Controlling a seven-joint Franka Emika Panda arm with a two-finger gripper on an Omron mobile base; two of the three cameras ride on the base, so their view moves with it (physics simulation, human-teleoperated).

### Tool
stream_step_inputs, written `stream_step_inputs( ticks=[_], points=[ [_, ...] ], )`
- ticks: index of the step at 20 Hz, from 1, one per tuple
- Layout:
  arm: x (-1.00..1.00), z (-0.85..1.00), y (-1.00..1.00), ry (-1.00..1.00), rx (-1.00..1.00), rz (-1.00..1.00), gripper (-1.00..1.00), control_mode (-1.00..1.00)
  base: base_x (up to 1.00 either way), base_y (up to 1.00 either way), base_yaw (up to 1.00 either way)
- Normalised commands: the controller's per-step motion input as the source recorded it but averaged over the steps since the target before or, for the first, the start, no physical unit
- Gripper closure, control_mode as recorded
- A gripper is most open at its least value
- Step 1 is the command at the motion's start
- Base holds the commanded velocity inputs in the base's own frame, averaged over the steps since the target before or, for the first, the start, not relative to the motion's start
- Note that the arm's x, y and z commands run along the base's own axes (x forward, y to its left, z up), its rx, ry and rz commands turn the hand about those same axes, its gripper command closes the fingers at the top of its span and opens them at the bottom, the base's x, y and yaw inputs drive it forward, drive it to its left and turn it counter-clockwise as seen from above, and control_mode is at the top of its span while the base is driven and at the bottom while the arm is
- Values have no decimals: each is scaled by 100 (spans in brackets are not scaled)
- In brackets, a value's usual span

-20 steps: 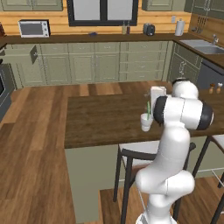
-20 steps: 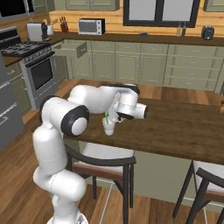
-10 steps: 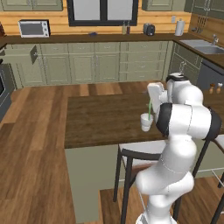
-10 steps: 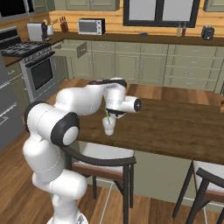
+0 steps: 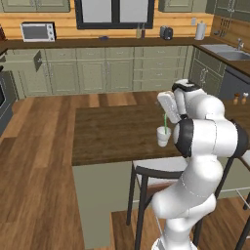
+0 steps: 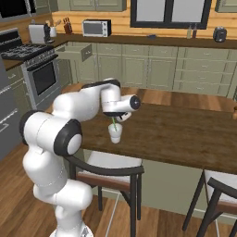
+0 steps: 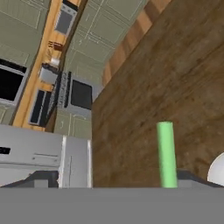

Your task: Take a straw from the drawer in front and place it inside the glass cup on the dining counter.

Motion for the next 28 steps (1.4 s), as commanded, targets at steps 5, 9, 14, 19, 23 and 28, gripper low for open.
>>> stream_step_inputs(
  ticks=[5, 9, 14, 19, 23, 28],
  points=[
    [0, 0, -22, 1, -20, -1, -100, -100, 0, 0, 0],
    [0, 0, -18, 4, -17, 0, -100, -100, 0, 0, 0],
    [2, -9, 0, 7, -6, 0, -100, -100, 0, 0, 0],
    [0, -17, 0, 6, -5, 0, -100, -100, 0, 0, 0],
    [0, -11, -11, 2, -7, 0, -100, -100, 0, 0, 0],
    [-5, 2, -33, 0, -9, 0, -100, -100, 0, 0, 0]
  ],
)
